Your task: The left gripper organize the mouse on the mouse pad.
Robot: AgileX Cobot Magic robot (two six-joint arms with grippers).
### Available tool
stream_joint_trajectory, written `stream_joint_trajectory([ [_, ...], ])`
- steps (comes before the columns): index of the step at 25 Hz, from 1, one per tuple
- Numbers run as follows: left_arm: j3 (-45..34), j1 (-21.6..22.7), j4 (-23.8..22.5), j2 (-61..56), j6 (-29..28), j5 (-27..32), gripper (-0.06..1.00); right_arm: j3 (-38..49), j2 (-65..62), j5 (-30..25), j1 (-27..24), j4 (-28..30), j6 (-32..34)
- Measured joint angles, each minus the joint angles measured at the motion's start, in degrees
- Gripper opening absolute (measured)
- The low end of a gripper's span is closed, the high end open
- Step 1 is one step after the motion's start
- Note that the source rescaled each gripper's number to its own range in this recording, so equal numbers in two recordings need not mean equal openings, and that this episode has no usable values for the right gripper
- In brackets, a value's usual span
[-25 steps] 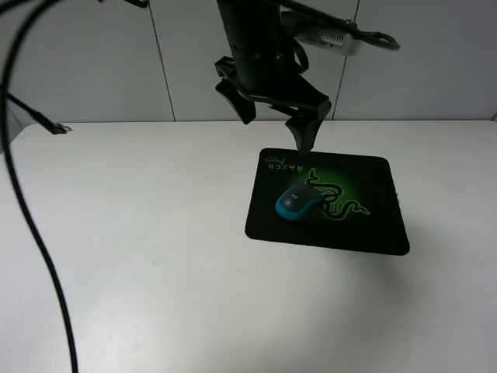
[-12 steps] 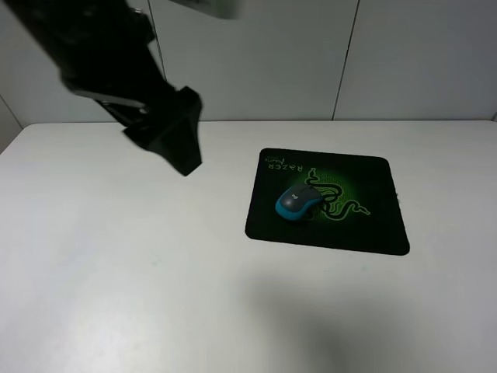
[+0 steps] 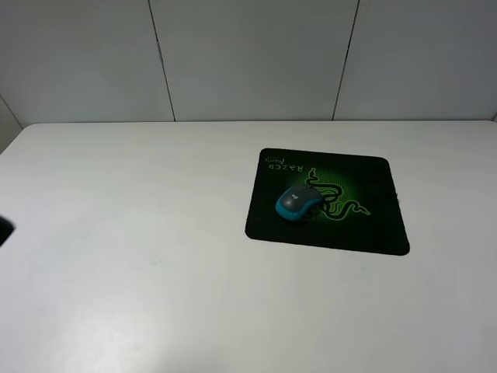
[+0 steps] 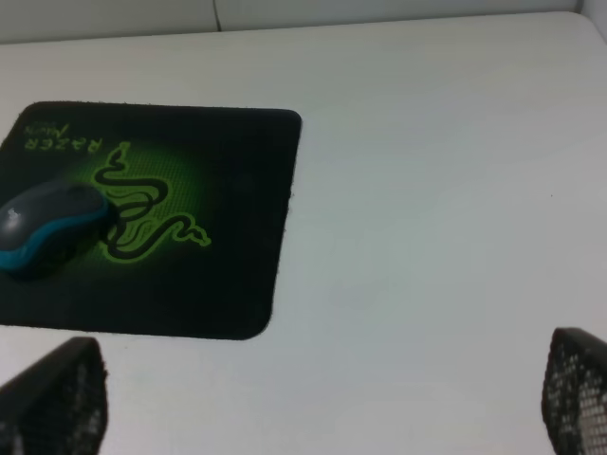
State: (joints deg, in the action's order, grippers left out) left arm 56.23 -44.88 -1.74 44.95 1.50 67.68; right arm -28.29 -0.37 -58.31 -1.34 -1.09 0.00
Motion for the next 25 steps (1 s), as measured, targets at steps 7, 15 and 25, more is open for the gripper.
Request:
stream_joint_trajectory([
  [7,-10.25,1.97,0.11,-16.77,-0.05,-0.05,1.00,0.00,0.00,0.00,0.00,0.00,0.00],
  [15,-20.95,16.00,0.89,-29.47,0.02,-3.76,1.00,0.00,0.00,0.00,0.00,0.00,0.00],
  [25,-27.98,32.30,1.74,-42.17,0.85,-5.90,1.00,0.00,0.00,0.00,0.00,0.00,0.00],
])
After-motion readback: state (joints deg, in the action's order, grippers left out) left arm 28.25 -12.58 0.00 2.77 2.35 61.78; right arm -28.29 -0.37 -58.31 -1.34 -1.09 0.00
